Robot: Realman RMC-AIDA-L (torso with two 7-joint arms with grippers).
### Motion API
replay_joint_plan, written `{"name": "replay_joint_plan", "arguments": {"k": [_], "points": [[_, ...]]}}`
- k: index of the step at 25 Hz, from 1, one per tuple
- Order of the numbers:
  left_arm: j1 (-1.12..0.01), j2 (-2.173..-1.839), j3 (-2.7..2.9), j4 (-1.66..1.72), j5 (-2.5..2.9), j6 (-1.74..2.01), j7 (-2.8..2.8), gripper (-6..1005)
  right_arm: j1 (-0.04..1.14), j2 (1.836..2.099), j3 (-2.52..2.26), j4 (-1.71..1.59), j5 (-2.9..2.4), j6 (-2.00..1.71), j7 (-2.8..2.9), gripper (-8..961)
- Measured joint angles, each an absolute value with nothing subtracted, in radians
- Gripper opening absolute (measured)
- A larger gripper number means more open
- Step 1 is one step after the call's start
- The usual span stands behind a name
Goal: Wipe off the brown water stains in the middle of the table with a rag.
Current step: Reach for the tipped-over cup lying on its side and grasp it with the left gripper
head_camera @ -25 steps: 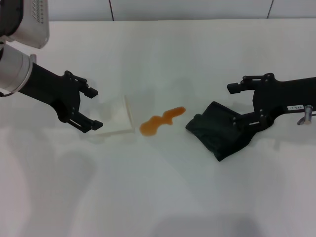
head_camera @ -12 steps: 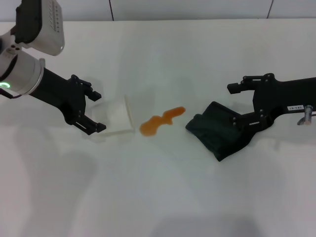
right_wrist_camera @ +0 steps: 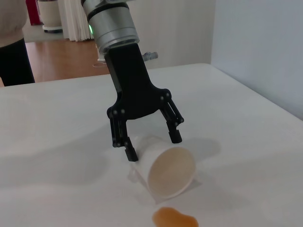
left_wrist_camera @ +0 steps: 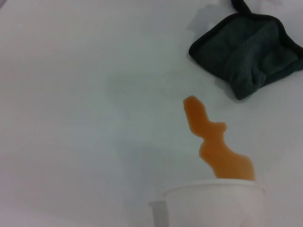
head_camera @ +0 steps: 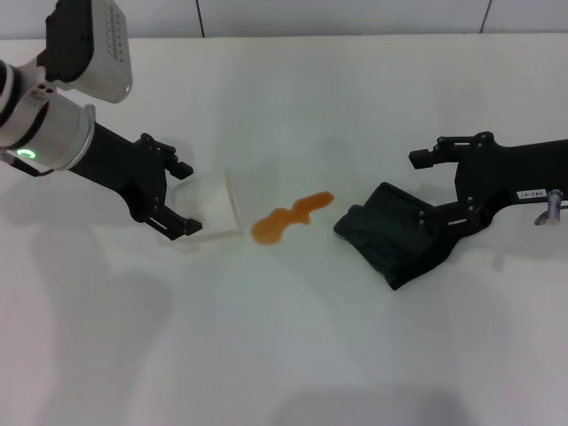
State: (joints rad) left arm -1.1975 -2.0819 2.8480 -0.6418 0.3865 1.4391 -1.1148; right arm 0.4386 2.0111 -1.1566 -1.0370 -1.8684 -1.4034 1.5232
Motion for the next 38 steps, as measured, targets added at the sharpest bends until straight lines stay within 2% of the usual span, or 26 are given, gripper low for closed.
{"name": "replay_joint_plan", "arguments": {"k": [38], "points": [[-1.183, -2.084, 2.847, -0.563, 0.400, 1.332, -1.139, 892, 0.436, 2.009, -1.157, -1.038, -1.868, -1.403, 1.522, 842]]}}
